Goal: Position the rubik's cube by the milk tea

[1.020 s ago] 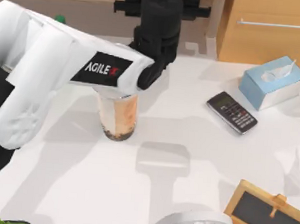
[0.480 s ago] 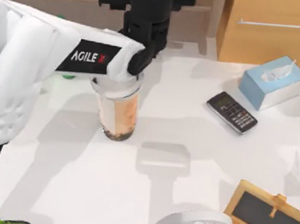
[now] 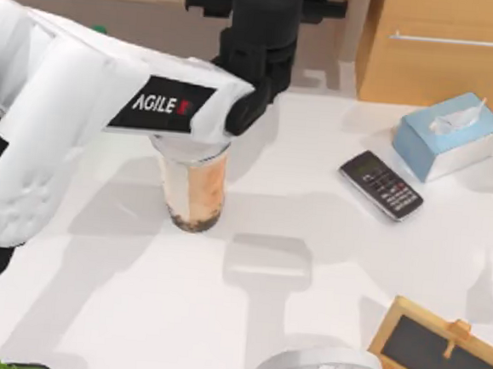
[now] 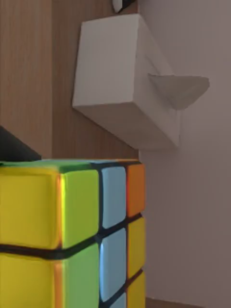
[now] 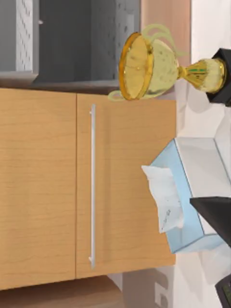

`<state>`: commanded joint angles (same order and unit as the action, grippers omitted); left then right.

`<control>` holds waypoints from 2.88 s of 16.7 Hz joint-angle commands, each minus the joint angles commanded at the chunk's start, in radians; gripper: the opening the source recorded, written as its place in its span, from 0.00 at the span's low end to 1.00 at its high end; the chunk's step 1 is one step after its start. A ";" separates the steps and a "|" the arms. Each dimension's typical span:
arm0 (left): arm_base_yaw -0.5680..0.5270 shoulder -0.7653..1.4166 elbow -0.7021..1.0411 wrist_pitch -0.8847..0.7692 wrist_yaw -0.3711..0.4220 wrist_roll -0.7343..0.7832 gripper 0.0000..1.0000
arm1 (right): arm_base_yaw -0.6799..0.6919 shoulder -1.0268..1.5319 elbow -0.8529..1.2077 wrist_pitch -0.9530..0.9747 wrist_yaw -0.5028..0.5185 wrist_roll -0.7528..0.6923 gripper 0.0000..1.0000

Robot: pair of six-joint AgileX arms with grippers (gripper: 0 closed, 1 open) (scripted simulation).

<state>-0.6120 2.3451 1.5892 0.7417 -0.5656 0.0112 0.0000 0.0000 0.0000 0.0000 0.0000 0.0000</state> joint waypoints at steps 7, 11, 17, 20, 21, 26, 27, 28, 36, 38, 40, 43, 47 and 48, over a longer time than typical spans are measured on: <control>0.004 0.008 -0.002 0.036 0.006 0.005 0.00 | 0.000 0.000 0.000 0.000 0.000 0.000 1.00; 0.025 -0.037 0.017 -0.057 0.010 -0.070 0.00 | 0.000 0.000 0.000 0.000 0.000 0.000 1.00; 0.046 -0.155 0.058 -0.437 0.068 -0.304 0.00 | 0.000 0.000 0.000 0.000 0.000 0.000 1.00; 0.049 -0.252 0.074 -0.698 0.145 -0.392 0.00 | 0.000 0.000 0.000 0.000 0.000 0.000 1.00; 0.056 -0.285 0.079 -0.796 0.177 -0.407 0.00 | 0.000 0.000 0.000 0.000 0.000 0.000 1.00; 0.160 -0.433 0.067 -1.353 0.362 -0.377 0.00 | 0.000 0.000 0.000 0.000 0.000 0.000 1.00; 0.198 -0.450 0.057 -1.450 0.398 -0.354 0.00 | 0.000 0.000 0.000 0.000 0.000 0.000 1.00; 0.239 -0.459 0.048 -1.537 0.432 -0.328 0.00 | 0.000 0.000 0.000 0.000 0.000 0.000 1.00; 0.433 -0.330 -0.033 -1.855 0.572 -0.161 0.00 | 0.000 0.000 0.000 0.000 0.000 0.000 1.00; 0.433 -0.330 -0.033 -1.855 0.572 -0.161 0.00 | 0.000 0.000 0.000 0.000 0.000 0.000 1.00; 0.430 -0.331 -0.031 -1.853 0.569 -0.161 0.00 | 0.000 0.000 0.000 0.000 0.000 0.000 1.00; 0.432 -0.332 -0.033 -1.853 0.569 -0.160 0.00 | 0.000 0.000 0.000 0.000 0.000 0.000 1.00; 0.444 -0.339 -0.035 -1.853 0.566 -0.158 0.00 | 0.000 0.000 0.000 0.000 0.000 0.000 1.00; 0.447 -0.341 -0.035 -1.852 0.565 -0.158 0.00 | 0.000 0.000 0.000 0.000 0.000 0.000 1.00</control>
<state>-0.1646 2.0037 1.5547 -1.1099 -0.0003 -0.1469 0.0000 0.0000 0.0000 0.0000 0.0000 0.0000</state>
